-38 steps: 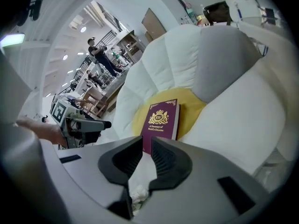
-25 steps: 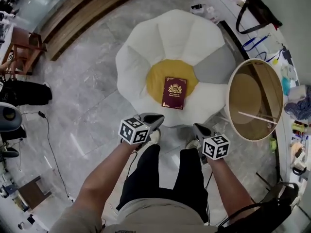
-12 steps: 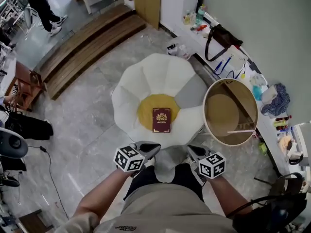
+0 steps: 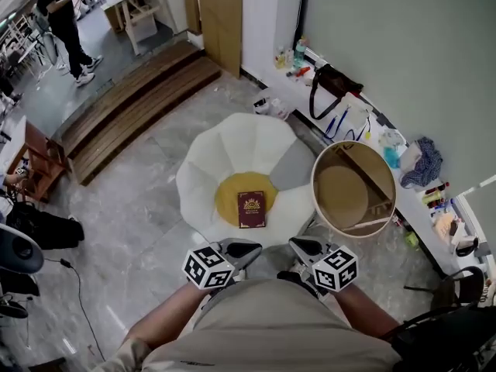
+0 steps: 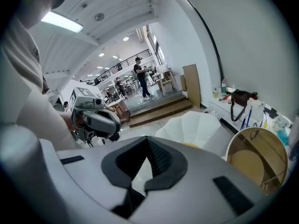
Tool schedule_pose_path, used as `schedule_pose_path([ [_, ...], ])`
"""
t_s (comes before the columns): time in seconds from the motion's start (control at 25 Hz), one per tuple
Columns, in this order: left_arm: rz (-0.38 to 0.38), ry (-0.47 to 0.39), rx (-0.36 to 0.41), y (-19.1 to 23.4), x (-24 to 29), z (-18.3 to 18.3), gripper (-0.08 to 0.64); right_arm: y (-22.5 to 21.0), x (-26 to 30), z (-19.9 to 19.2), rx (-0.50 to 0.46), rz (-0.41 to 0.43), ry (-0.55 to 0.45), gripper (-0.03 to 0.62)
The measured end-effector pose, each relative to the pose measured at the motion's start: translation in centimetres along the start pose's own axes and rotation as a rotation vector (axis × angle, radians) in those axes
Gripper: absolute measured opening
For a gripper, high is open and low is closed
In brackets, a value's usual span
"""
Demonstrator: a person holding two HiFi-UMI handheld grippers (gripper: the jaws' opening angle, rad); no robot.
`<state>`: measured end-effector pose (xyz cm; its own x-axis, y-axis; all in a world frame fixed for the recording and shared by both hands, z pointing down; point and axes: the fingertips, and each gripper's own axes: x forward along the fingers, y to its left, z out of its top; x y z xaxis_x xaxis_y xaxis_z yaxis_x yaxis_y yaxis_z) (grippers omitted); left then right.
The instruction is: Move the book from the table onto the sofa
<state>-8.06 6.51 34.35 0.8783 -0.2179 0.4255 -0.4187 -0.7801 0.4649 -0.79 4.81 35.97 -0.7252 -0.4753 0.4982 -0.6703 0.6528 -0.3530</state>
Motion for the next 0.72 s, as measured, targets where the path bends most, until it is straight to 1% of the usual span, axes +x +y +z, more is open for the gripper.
schedule_pose_path([
  [0.28, -0.02, 0.011, 0.038, -0.8, -1.5, 0.7, 0.008, 2.2, -0.5, 1.6, -0.013, -0.006, -0.037, 0.012],
  [0.72, -0.027, 0.003, 0.043, -0.3, -3.2, -0.9, 0.008, 4.4, -0.1, 0.9, -0.023, -0.03, -0.05, 0.012],
])
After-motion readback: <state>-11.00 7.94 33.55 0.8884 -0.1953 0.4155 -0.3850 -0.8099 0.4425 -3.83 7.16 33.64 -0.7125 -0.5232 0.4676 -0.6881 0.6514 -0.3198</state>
